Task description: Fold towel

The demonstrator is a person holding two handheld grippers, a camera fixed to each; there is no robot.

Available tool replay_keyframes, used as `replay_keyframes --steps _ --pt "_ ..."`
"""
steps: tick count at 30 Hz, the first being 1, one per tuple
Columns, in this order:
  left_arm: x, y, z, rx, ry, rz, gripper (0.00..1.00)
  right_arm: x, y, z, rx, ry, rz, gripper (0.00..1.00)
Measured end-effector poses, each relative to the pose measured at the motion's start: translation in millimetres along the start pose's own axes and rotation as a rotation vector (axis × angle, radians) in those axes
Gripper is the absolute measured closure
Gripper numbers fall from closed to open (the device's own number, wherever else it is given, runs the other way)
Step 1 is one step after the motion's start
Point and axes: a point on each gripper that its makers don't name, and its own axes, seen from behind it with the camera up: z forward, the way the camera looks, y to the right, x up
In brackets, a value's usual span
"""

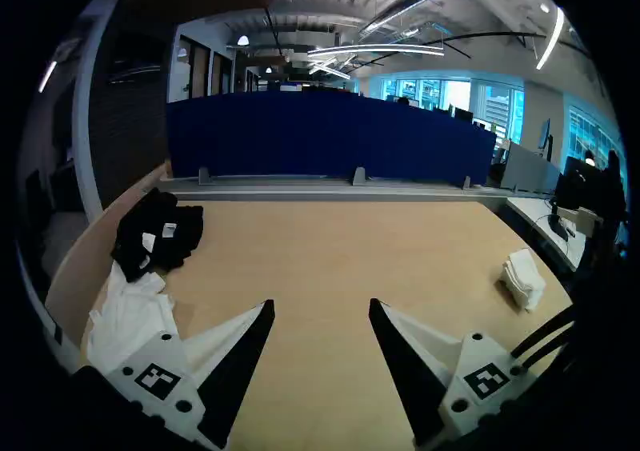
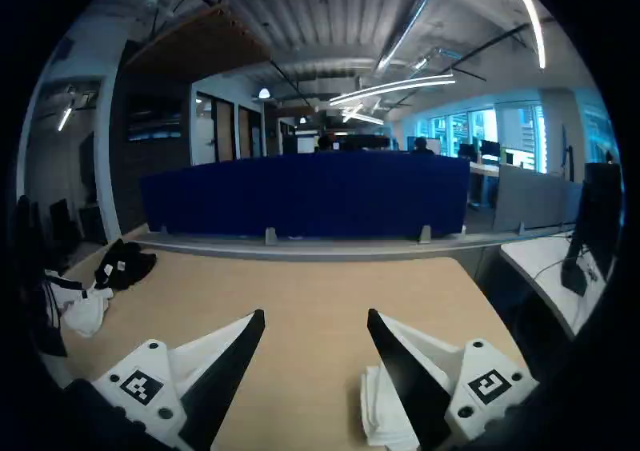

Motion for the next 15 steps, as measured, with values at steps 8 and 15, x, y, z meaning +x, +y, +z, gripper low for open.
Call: replay_keyframes --steps 8,15 --pt "22.6 -8.0 2.7 0.004 0.063 -0.006 0.13 18.0 -30.9 2.1 0.006 0.049 0.001 0.0" --pt "43.9 -16.3 4.6 0.012 0.137 -0.005 0.13 38.4 -37.4 5.6 -0.035 0.117 0.015 0.0"
